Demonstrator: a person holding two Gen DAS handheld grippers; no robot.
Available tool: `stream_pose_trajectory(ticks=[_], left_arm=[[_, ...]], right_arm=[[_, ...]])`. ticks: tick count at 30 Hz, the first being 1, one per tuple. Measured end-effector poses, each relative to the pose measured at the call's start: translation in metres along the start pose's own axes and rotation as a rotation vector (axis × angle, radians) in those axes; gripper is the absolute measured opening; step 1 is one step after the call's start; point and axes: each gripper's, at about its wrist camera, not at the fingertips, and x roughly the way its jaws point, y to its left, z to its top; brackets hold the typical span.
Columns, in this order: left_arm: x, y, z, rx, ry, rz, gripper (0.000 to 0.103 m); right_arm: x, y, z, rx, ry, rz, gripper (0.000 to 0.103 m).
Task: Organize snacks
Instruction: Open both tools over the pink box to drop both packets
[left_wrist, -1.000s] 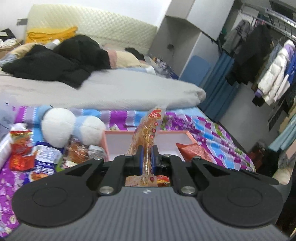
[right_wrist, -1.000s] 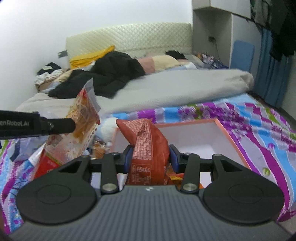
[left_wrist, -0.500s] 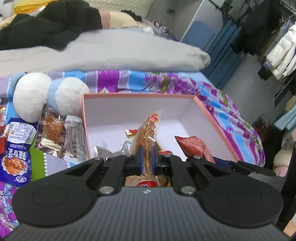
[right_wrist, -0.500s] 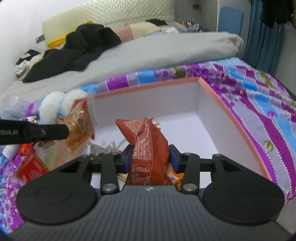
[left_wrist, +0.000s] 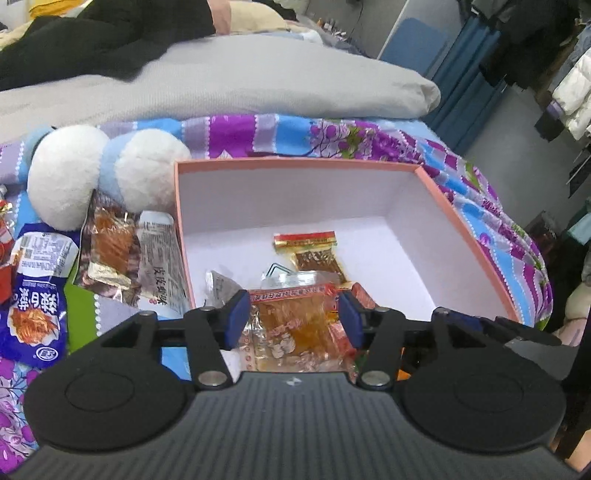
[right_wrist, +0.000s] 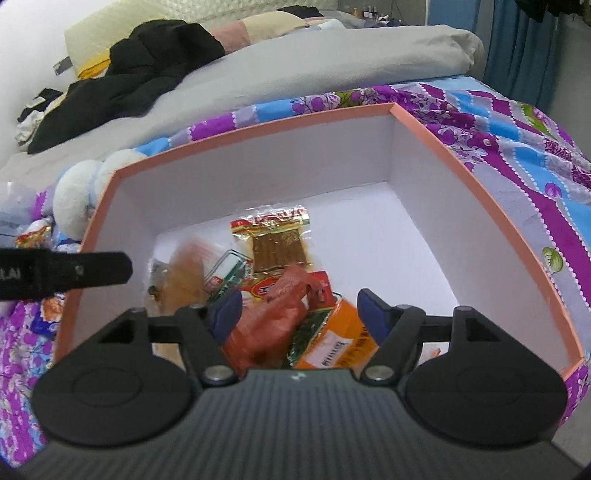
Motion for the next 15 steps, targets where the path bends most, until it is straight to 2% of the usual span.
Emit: stream_pose_trajectory(ticks=[5,15], left_arm=[[-0.029,-0.005,0.004,0.014,-0.042,0.003,0.059],[-0.120,-0.004,0.000,0.038,-0.183,0.021,0.059]], right_arm=[[-0.015,0.003,0.003,0.001,-0.032,0.011,0.071],[-0.078,0.025,0.005,-0.017,-0.139,0.041,0.071]])
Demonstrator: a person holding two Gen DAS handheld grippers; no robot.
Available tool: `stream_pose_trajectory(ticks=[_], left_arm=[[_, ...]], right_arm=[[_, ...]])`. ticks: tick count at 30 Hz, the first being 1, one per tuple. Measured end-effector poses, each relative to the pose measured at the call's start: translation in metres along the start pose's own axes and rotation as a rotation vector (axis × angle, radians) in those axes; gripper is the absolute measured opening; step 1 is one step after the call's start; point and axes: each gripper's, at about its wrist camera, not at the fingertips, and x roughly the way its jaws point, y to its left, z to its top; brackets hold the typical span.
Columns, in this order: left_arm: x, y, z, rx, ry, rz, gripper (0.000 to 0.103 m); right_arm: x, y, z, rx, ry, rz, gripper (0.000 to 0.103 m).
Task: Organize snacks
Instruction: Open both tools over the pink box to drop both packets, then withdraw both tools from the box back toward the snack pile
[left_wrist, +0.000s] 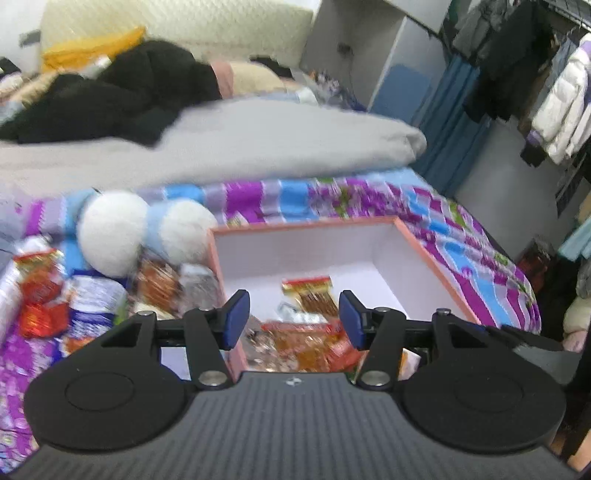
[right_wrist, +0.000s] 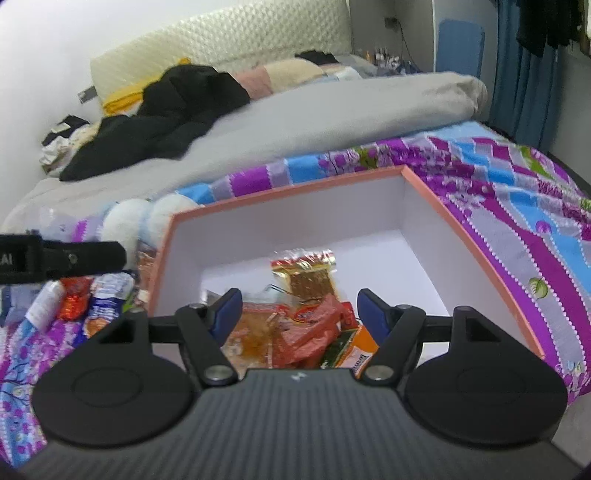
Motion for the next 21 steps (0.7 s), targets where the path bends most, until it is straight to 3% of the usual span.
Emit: stream_pose_trajectory(ticks=[11,21], left_arm=[[-0.109,0.022,-0.002,0.001,-0.147,0.005,0.059],[-0.183,0.050,-0.042,-0.059,-0.234,0.038,0.059]], right_arm=[[-0.074,0.041,0.007,-0.014,-0.135,0.056,0.071],[-0.111,0.086,-0.021,-0.068,-0.169,0.132,0.071]])
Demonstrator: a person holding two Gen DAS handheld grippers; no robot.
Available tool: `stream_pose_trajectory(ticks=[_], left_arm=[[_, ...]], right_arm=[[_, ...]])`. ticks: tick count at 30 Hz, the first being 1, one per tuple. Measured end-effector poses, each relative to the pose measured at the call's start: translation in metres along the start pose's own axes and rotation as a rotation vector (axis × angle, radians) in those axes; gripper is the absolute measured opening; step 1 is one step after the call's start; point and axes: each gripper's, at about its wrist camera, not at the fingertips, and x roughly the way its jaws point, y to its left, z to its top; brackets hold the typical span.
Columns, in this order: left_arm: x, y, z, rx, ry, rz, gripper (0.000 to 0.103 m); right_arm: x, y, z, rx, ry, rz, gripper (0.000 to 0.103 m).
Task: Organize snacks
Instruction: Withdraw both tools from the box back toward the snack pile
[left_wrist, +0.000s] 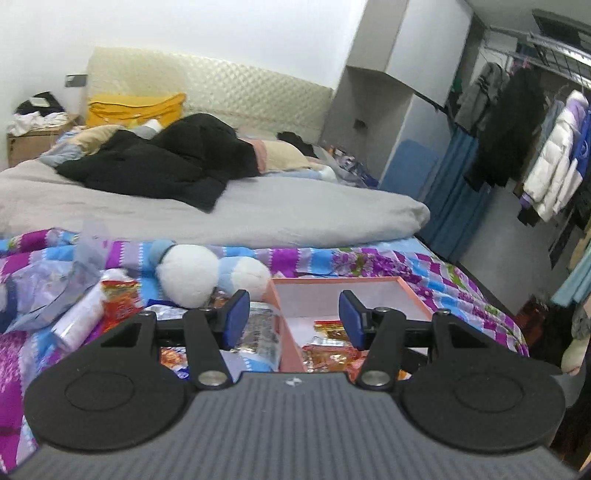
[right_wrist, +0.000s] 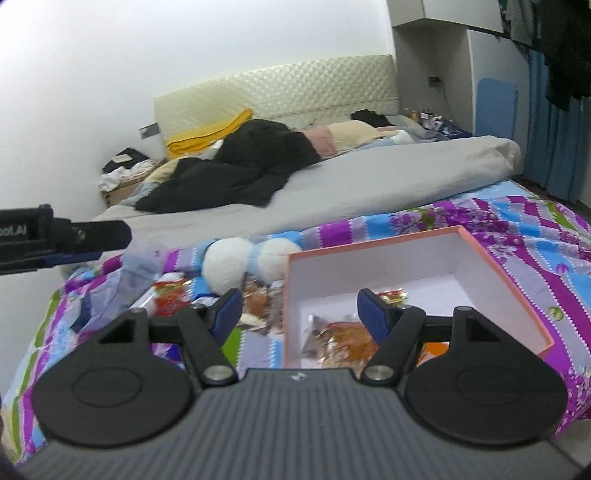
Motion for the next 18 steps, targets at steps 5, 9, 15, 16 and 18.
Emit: stream_pose_trajectory(ticks=[5,9,15,16,18], left_arm=[[-0.031,0.015,-0.022,-0.015,-0.020,0.033,0.059],[-0.048,0.028,-0.043,-0.052,-0.009,0.049,0.060],[-0.061,0.039,-0.078,-0.065,0.003,0.082,0.060],[-0.059,0.040,-0.082,-0.072,0.008,0.086,0.060],[-0.061,0.047,-0.095,-0.087,0.018,0.099,0.060]], right_arm=[[-0.012,0.021,-0.017,-0.028,0.005,0.036,0.071],[-0.021,0.034,-0.031,-0.037,0.011,0.071,0.071],[-0.026,0.045,-0.060,-0.065,0.028,0.112,0.071],[-0.028,0.047,-0.066,-0.075,0.035,0.119,0.071],[-0.030,0.050,-0.078,-0.082,0.051,0.132,0.071]])
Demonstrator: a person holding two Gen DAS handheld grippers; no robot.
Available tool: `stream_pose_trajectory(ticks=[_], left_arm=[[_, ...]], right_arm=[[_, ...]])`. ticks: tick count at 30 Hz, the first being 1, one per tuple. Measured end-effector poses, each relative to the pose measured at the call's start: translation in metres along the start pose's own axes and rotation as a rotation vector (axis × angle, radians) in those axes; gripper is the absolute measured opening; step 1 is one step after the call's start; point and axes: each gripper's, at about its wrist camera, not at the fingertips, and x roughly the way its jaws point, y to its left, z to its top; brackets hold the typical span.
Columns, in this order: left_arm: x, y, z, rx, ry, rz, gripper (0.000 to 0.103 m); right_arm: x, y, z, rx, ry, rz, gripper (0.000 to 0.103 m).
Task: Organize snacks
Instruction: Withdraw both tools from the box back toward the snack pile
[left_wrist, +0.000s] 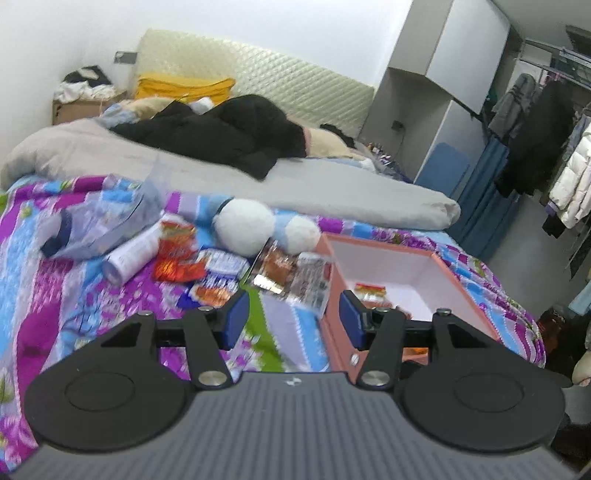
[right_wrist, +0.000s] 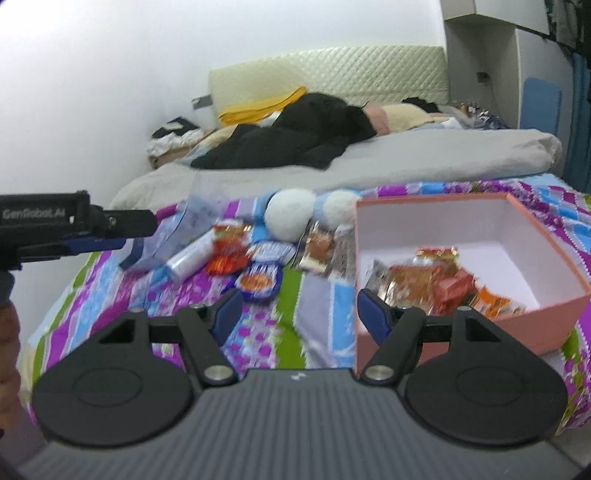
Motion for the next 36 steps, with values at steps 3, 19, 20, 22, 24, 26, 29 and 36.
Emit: stream_pose_trajectory(ticks=[3,19,20,22,24,26,29,36], left_arm=[[0.001,0.012,-0.015,-0.022,0.021,0.019,0.060],[0.031,0.056,-0.039,-0.108,0.108,0.076,0.067],[0.034,0.057,-0.039,-0.110,0.113,0.079,0.067],[0.042,0.062,-0.039,-0.115,0.130,0.086,0.067],[0.051,0.067,-0.039,-0.121,0.146,0.098,0.067],[0.060,0.073,-0.039,-0.130,0.162,0.106,0.067],[0.075,0.082,-0.034,-0.141,0.178,0.119,0.067],[0.121,0.110,-0.017,-0.163,0.209,0.149,0.067]], right_arm=[[-0.003,0.005,-0.013,0.001,0.010,0.021,0.071],[0.020,0.023,-0.039,-0.024,0.093,0.064,0.071],[0.023,0.023,-0.039,-0.022,0.098,0.064,0.071],[0.030,0.022,-0.039,-0.019,0.111,0.059,0.071],[0.038,0.022,-0.038,-0.017,0.125,0.059,0.071],[0.046,0.022,-0.037,-0.019,0.136,0.066,0.071],[0.060,0.023,-0.035,-0.032,0.153,0.065,0.071],[0.101,0.021,-0.022,-0.034,0.192,0.083,0.087]])
